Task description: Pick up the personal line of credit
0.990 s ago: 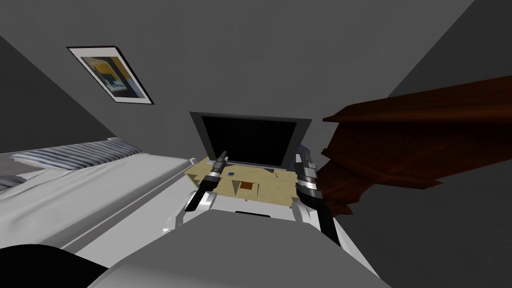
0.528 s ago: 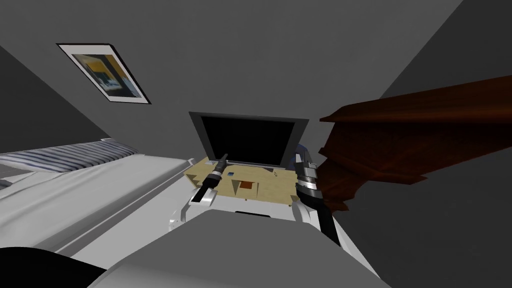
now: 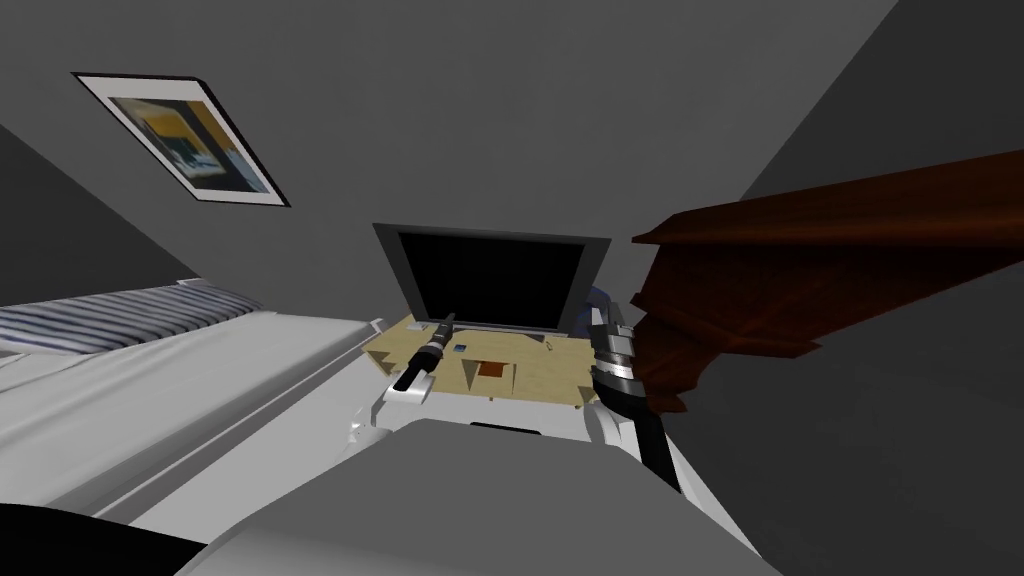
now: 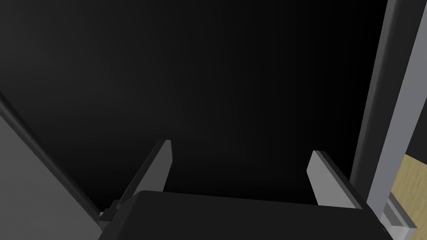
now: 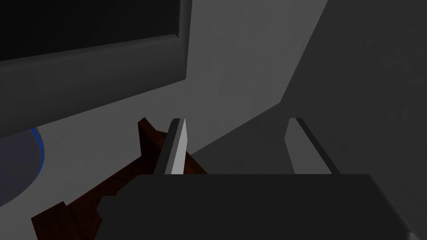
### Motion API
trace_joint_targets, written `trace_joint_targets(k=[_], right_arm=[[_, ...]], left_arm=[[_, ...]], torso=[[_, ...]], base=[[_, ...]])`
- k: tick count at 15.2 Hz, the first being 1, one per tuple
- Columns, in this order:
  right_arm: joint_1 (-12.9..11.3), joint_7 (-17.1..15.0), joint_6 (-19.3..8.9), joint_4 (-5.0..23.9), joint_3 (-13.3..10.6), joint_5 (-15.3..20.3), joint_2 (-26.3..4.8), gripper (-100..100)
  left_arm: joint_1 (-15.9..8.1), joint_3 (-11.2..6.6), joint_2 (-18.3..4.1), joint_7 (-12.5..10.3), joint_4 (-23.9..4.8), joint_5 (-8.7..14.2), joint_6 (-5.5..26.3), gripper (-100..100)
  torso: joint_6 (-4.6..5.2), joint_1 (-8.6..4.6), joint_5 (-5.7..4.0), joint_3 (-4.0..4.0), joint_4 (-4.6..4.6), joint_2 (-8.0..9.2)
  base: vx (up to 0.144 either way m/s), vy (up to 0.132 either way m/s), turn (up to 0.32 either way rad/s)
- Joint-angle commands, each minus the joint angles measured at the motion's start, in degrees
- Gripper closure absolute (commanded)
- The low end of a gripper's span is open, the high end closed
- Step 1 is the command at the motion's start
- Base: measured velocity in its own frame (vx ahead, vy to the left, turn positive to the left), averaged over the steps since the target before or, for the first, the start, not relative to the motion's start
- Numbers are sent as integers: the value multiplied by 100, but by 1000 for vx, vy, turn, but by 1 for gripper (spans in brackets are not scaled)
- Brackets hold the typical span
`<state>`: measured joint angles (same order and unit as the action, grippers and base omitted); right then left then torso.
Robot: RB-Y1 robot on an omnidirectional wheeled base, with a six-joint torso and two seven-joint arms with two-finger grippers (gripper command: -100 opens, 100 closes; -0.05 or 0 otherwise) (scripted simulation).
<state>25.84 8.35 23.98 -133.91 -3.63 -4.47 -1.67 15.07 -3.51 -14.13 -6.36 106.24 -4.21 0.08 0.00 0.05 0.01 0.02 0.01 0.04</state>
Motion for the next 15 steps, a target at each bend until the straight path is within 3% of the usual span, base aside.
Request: trace_joint_targets(k=[1,3,4,6,7,9,10,12,13,15], right_arm=[[0,0,0,0,0,0,0,0],[0,0,0,0,0,0,0,0],[0,0,0,0,0,0,0,0],[0,0,0,0,0,0,0,0],[0,0,0,0,0,0,0,0],[0,0,0,0,0,0,0,0],[0,0,0,0,0,0,0,0],[0,0,0,0,0,0,0,0],[0,0,0,0,0,0,0,0],[0,0,0,0,0,0,0,0]], left_arm=[[-174,-52,-105,-128,-286,28,286,-100],[-174,-52,-105,-128,-362,28,423,-100],[-340,-93,-186,-232,-561,45,638,-100],[-340,-93,-186,-232,-690,45,750,-100],[-507,-132,-266,-336,-919,60,929,-100],[-507,-132,-266,-336,-1024,60,1080,-100],[-675,-168,-345,-440,-1258,73,1262,-100],[-675,-168,-345,-440,-1365,73,1411,-100],[-843,-201,-422,-542,-1666,83,1557,-100],[-843,-201,-422,-542,-1710,83,1741,-100]], torso=[[0,0,0,0,0,0],[1,1,0,0,0,0],[-1,1,0,0,0,0],[1,0,0,-1,0,-1],[0,0,0,-1,0,-2],[1,1,0,-1,0,-2],[0,0,0,-1,-1,-2],[2,1,0,-2,-1,-4],[0,1,0,-2,-1,-4],[2,1,1,-3,-1,-5]], base=[[-15,8,-70],[-14,10,-55],[-11,7,-79],[-10,7,-66],[-11,6,-81],[-9,9,-75],[-6,9,-94],[-5,10,-81],[-3,9,-119],[-2,12,-78]])
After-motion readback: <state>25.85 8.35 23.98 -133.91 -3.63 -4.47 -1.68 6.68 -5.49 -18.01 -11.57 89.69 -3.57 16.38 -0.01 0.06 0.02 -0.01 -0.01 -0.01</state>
